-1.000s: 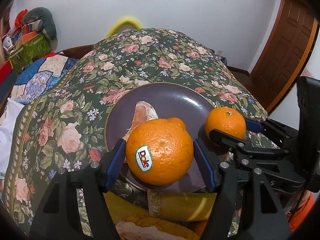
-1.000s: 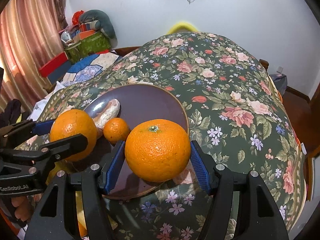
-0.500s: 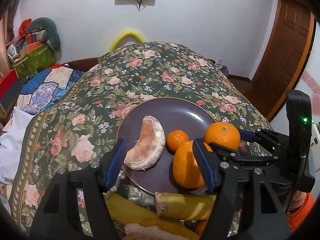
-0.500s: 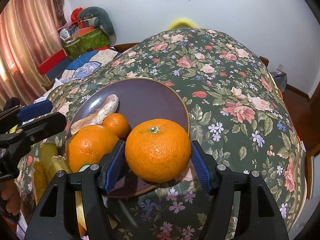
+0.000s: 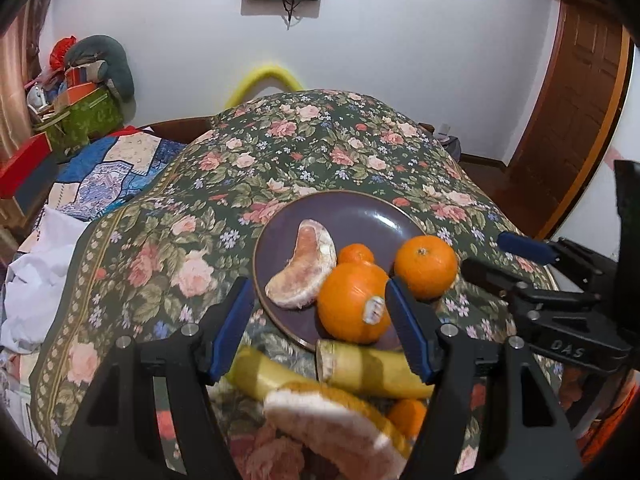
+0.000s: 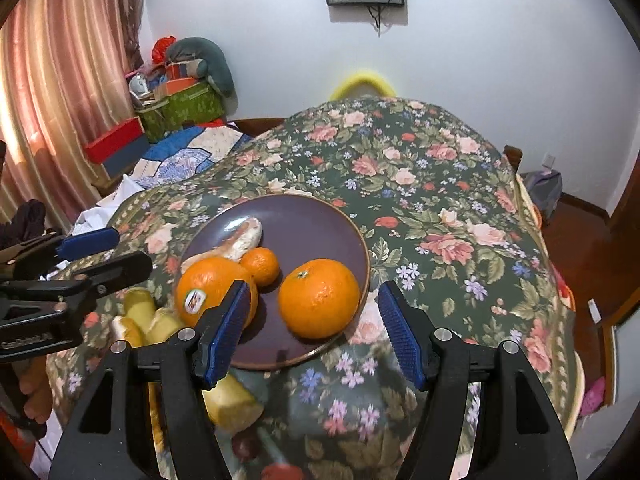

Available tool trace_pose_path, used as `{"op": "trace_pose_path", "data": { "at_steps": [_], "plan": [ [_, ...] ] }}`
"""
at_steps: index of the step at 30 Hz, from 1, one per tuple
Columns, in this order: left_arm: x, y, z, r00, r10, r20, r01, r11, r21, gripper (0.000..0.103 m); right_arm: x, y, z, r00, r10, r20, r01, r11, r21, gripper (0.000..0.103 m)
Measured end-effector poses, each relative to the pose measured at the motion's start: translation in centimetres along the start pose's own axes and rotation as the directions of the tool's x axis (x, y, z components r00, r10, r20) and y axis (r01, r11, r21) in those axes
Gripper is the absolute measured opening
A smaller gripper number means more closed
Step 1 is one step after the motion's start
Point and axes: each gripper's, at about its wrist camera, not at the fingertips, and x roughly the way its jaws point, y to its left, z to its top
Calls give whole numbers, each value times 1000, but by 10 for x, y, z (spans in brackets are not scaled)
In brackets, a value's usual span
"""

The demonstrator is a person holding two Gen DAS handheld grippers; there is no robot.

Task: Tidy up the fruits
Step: 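Set the Dole orange on the plate with the left tool while the right tool sets its orange beside it, then grasp a second pomelo segment with the left tool and lift it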

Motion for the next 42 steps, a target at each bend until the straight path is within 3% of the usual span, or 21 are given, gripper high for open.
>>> {"op": "trace_pose_path", "data": {
  "at_steps": [13,20,25,33,42],
  "plan": [
    [-28,-1,-46,999,11,-54,-13,999,-36,69,-41,18,-25,999,-13,39,14,1000,-5,63],
    [-16,-4,-72,992,11,-122,-18,998,-60,71,-34,18,-41,1000,10,5,-10,1000,15,63],
    [-7,-7,-80,991,3,-136,-15,997,-82,78,-27,19,-50,1000,13,-19,-13,1000,20,63],
    [15,-11,-87,984,-24,-174,5,994,-110,80,-15,16,-58,999,20,-47,-19,999,31,63],
    [14,-4,-87,988,-59,-145,38,989,-140,74,-5,16,-61,997,45,-68,-42,998,38,63]
  ]
}}
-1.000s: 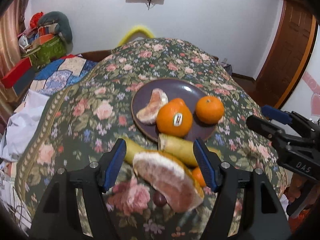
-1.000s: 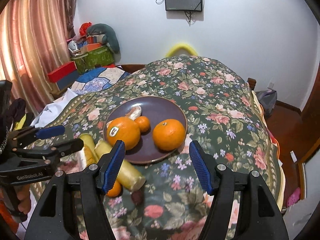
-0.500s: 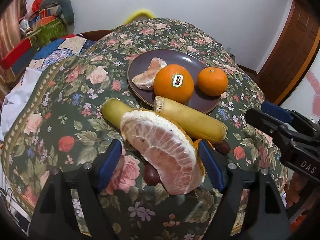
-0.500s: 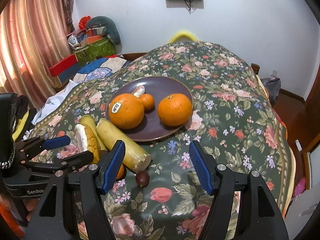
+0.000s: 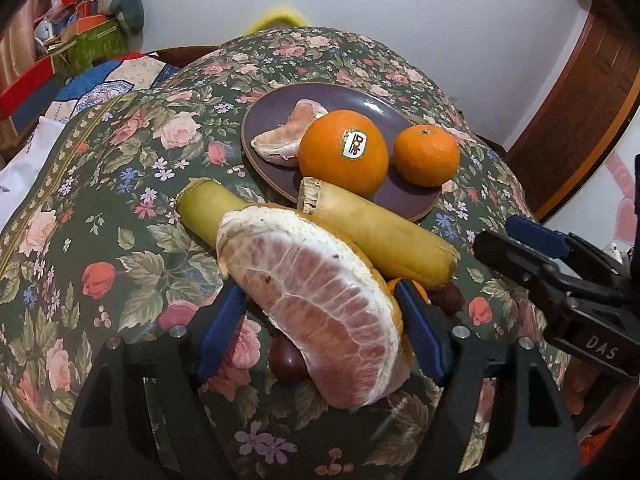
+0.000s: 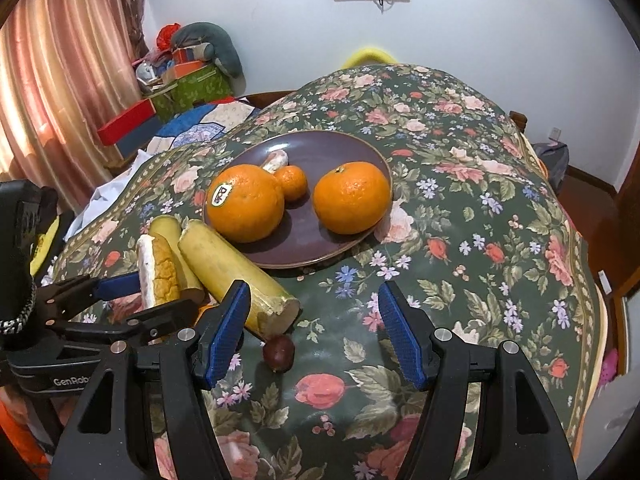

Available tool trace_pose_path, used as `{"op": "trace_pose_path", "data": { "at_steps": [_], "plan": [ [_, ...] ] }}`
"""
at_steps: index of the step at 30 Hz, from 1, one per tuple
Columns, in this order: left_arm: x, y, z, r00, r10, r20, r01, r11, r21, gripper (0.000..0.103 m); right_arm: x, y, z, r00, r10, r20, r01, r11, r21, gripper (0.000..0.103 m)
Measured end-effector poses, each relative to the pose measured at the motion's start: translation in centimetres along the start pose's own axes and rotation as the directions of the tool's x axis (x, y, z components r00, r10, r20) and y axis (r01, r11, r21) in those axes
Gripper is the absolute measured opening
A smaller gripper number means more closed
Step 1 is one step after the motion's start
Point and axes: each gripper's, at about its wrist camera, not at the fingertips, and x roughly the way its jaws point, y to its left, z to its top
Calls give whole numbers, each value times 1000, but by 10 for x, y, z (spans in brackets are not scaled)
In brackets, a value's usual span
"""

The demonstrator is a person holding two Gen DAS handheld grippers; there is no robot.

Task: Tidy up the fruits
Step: 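Grasp a second pomelo segment with the left tool and lift it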

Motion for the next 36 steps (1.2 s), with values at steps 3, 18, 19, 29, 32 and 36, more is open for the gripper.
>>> {"op": "trace_pose_path", "data": {
  "at_steps": [3,18,19,29,32,36],
  "plan": [
    [-6,5,2,1000,-23,4,23,1000,-19,60,4,6,1,1000,16,-5,-16,1000,-8,63],
    [-16,41,6,999,1,43,3,996,-94,50,44,41,9,996,61,-65,-66,994,-86,63],
    [-14,42,6,999,-4,39,8,995,-99,50,46,43,9,996,64,-68,-70,993,-91,63],
    [-8,44,7,999,6,36,-2,994,-105,53,50,44,10,992,89,-84,-99,987,-123,61],
    [-8,45,8,999,10,35,-7,994,-106,55,47,43,8,991,100,-86,-111,984,-139,55],
    [-7,45,8,999,18,32,-14,993,-118,57,41,35,5,989,121,-89,-133,981,-141,51]
  ]
}}
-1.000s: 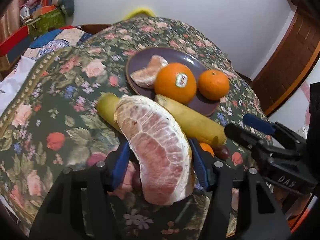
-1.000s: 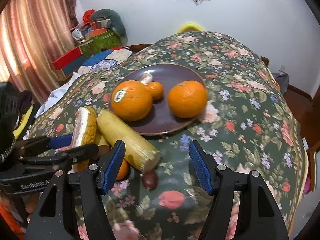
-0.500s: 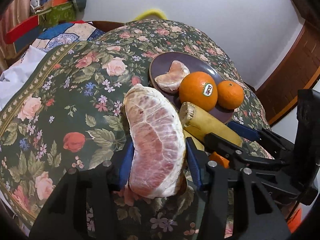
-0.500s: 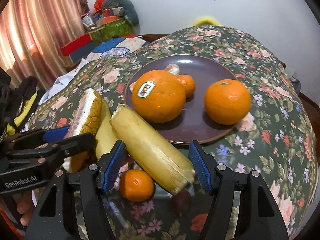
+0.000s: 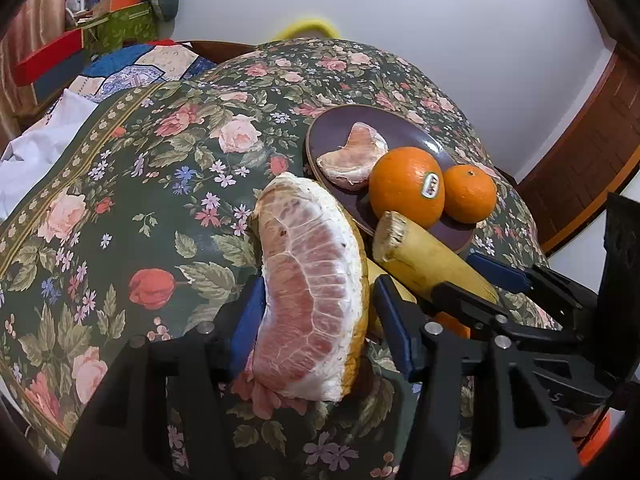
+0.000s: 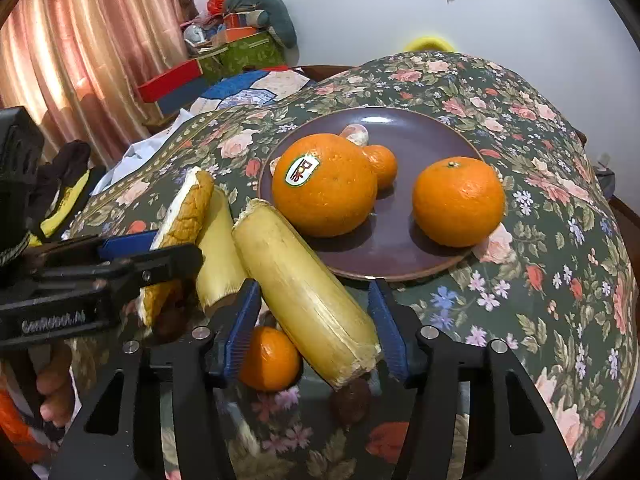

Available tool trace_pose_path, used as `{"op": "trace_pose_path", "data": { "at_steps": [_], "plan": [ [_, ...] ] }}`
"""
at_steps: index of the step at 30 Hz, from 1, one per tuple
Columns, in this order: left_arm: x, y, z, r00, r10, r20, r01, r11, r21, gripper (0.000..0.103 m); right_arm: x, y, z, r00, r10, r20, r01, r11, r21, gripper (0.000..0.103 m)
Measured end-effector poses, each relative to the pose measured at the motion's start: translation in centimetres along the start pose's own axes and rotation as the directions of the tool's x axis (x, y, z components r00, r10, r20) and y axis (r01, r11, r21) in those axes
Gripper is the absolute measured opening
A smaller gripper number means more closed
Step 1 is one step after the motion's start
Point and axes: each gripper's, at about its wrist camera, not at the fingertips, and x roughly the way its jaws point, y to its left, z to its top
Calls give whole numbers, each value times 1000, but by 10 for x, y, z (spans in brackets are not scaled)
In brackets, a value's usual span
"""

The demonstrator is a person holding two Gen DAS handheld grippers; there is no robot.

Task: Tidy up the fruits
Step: 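Grasp a second pomelo segment with the left tool and lift it, then carry the pomelo segment toward the plate with the left tool while the right tool grasps a yellow husk-wrapped cylinder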

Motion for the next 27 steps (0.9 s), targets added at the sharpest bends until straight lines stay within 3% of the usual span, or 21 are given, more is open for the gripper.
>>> {"op": "trace_pose_path", "data": {
  "at_steps": [6,12,15,19,27],
  "plan": [
    [4,-2,2,1000,21,0,-21,1000,-8,70,-11,-6,-8,999,-32,6,32,999,-10,49],
    [13,-3,8,1000,-6,-8,6,999,-32,71,-24,-21,-17,997,-83,5,83,997,10,49],
    [13,-5,7,1000,-6,0,6,999,-37,67,-29,-30,-23,994,-108,0,108,994,22,49],
    [6,-9,7,1000,-10,20,10,1000,-26,50,-34,-36,-25,993,-121,-1,120,992,38,48],
    [0,-33,0,1000,-4,25,2,997,80,50,-32,-32,-20,993,-115,5,115,993,12,48]
  ]
}}
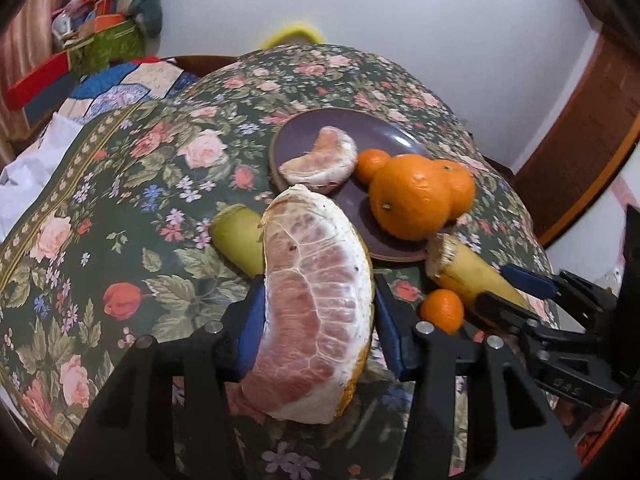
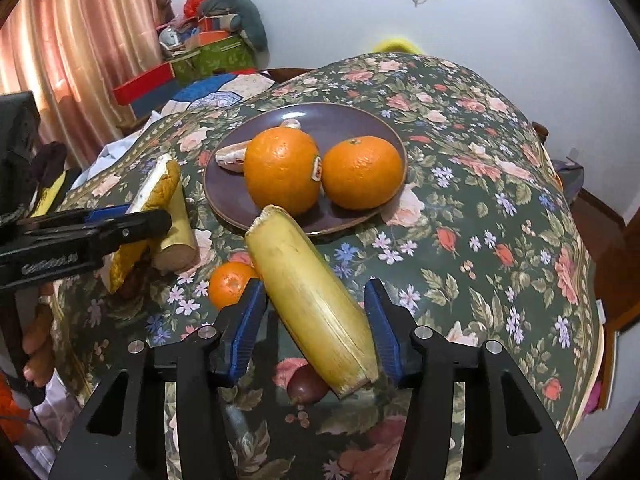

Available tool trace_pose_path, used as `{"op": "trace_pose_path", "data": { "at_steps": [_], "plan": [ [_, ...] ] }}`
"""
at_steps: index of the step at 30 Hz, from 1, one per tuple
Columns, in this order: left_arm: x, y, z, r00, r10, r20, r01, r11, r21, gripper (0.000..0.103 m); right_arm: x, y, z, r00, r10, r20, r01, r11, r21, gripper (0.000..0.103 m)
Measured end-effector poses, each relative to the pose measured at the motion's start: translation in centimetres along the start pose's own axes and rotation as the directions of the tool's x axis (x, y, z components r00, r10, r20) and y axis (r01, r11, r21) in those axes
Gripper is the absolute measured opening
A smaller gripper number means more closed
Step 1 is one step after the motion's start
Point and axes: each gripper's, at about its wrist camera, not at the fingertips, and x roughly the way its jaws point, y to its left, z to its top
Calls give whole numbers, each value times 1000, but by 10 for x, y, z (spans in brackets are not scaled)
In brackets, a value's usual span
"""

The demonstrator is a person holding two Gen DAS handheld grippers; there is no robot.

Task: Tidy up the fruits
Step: 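Carry the pomelo segment toward the plate with the left tool while the right tool grasps a yellow husk-wrapped cylinder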

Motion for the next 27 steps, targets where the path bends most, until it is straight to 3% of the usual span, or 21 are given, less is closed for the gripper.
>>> {"op": "trace_pose_path", "data": {
  "at_steps": [7,12,17,27],
  "plan": [
    [-13,-22,1,999,-51,15,50,997,55,50,10,-1,0,1000,3,-23,-4,1000,-30,51],
    [-11,-35,-2,998,-62,2,62,994,91,50,0,-9,-4,999,-34,-1,34,999,15,41],
    [-4,-41,-7,999,-49,-12,50,992,113,50,-1,-26,-6,1000,8,-20,-6,995,96,38],
    [-1,-44,-4,1000,-17,-4,17,990,139,50,18,-22,2,999,24,-40,-20,994,110,40]
  ]
}}
